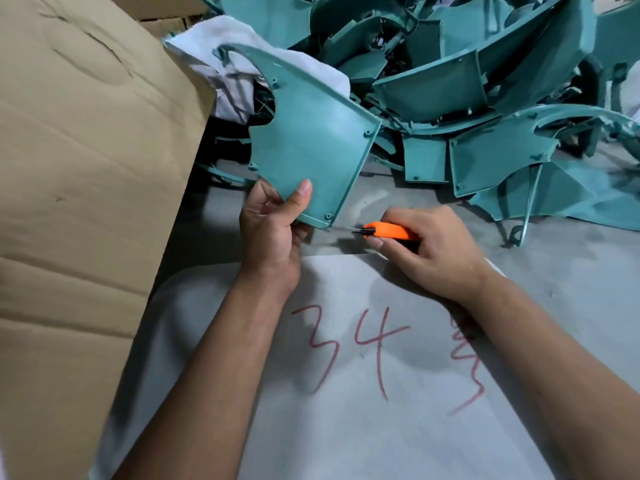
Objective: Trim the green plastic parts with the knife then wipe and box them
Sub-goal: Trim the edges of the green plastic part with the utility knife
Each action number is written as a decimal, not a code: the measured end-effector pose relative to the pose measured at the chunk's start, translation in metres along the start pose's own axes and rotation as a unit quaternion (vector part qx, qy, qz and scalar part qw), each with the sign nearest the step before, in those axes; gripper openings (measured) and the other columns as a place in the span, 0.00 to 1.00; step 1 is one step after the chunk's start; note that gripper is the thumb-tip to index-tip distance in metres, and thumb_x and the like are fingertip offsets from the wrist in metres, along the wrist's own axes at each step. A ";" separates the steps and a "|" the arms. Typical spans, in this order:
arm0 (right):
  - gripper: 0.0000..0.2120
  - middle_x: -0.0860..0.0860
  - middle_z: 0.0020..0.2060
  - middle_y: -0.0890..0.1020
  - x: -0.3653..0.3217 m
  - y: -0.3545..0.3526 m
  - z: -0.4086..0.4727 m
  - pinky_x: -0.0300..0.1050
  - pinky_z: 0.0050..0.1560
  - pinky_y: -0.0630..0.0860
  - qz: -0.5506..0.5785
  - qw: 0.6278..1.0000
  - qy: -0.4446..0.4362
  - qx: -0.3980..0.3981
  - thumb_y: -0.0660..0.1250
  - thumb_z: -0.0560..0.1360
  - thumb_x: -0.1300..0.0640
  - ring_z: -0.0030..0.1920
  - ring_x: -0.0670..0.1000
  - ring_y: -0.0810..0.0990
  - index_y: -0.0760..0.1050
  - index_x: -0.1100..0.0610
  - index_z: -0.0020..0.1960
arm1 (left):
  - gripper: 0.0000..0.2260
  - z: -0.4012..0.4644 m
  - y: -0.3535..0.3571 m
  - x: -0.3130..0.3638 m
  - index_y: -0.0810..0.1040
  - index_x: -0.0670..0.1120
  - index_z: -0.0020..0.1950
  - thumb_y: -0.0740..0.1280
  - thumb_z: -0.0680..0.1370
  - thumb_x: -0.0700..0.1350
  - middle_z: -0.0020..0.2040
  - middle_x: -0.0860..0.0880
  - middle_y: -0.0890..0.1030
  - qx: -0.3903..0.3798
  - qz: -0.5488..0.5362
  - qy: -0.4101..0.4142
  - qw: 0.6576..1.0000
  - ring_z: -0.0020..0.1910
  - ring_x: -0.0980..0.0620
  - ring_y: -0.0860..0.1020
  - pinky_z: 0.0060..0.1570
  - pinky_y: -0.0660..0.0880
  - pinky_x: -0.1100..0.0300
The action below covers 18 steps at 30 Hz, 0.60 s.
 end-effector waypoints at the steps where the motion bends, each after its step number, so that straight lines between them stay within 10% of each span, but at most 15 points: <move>1: 0.15 0.44 0.29 0.71 0.001 0.001 0.000 0.50 0.33 0.67 -0.001 1.000 0.002 0.000 0.67 0.79 0.43 0.31 0.46 0.70 0.74 0.53 0.41 | 0.09 -0.001 0.002 0.001 0.79 0.44 0.52 0.70 0.75 0.33 0.48 0.49 0.86 -0.008 -0.011 -0.005 1.000 0.47 0.49 0.83 0.46 0.81 0.53; 18: 0.24 0.49 0.26 0.70 0.036 -0.030 -0.007 0.49 0.31 0.59 -0.037 0.945 0.241 0.219 0.62 0.83 0.39 0.29 0.53 0.69 0.65 0.54 0.35 | 0.11 -0.010 0.001 0.014 0.79 0.42 0.56 0.68 0.74 0.34 0.54 0.45 0.85 -0.095 -0.016 0.000 0.995 0.56 0.45 0.82 0.55 0.81 0.49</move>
Point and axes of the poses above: each hand's wrist, its own z-axis towards the middle knuckle, its own y-axis out of the palm, x = y × z, the point moved 4 cm from there along z, towards the middle knuckle
